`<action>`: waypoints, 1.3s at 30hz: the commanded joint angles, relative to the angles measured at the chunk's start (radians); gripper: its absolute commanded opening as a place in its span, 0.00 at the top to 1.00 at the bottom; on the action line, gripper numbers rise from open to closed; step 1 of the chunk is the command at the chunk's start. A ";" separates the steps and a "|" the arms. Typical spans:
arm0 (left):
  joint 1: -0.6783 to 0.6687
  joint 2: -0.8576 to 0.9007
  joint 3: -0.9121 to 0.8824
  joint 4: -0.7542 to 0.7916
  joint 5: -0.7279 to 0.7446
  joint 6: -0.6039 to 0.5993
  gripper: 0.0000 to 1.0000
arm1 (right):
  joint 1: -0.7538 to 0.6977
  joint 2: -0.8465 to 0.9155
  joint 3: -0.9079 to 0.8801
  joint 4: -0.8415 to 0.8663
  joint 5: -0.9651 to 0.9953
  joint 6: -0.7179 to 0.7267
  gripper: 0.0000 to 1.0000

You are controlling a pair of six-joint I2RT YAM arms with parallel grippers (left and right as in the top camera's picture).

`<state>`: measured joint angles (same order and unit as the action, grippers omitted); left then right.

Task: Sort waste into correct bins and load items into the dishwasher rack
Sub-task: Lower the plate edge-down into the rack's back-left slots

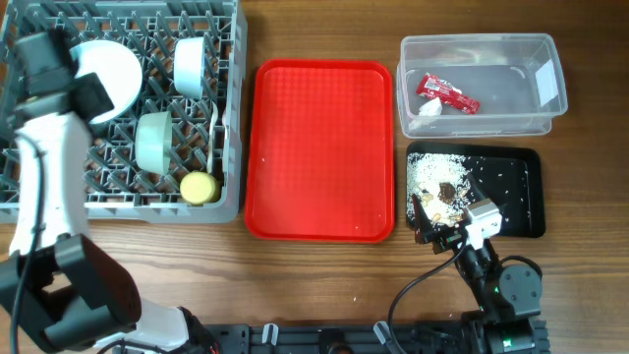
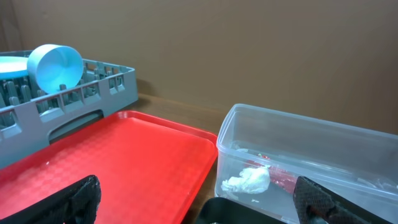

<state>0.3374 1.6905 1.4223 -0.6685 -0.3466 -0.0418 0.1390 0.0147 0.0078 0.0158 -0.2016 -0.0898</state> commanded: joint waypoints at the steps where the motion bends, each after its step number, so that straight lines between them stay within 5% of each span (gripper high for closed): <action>1: 0.140 -0.019 0.002 -0.063 0.548 -0.239 0.00 | -0.006 -0.010 -0.003 0.003 -0.016 0.014 0.00; 8: 0.256 -0.019 0.002 -0.060 0.694 -0.253 0.04 | -0.006 -0.010 -0.003 0.003 -0.016 0.014 0.00; 11: 0.282 -0.013 0.002 -0.033 0.690 -0.320 0.52 | -0.006 -0.010 -0.003 0.003 -0.016 0.014 0.00; 19: 0.288 0.111 0.002 -0.046 0.664 -0.462 0.34 | -0.006 -0.010 -0.003 0.003 -0.016 0.014 0.00; 27: 0.288 0.220 0.002 0.034 0.664 -0.472 0.52 | -0.006 -0.010 -0.003 0.003 -0.016 0.014 0.00; 32: 0.289 0.219 0.004 0.039 0.660 -0.459 0.96 | -0.006 -0.010 -0.003 0.003 -0.016 0.014 0.00; 39: 0.290 0.147 0.005 0.008 0.655 -0.460 0.96 | -0.006 -0.010 -0.003 0.003 -0.016 0.014 0.00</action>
<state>0.6205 1.8950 1.4288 -0.6445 0.3229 -0.5110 0.1390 0.0147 0.0078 0.0158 -0.2020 -0.0898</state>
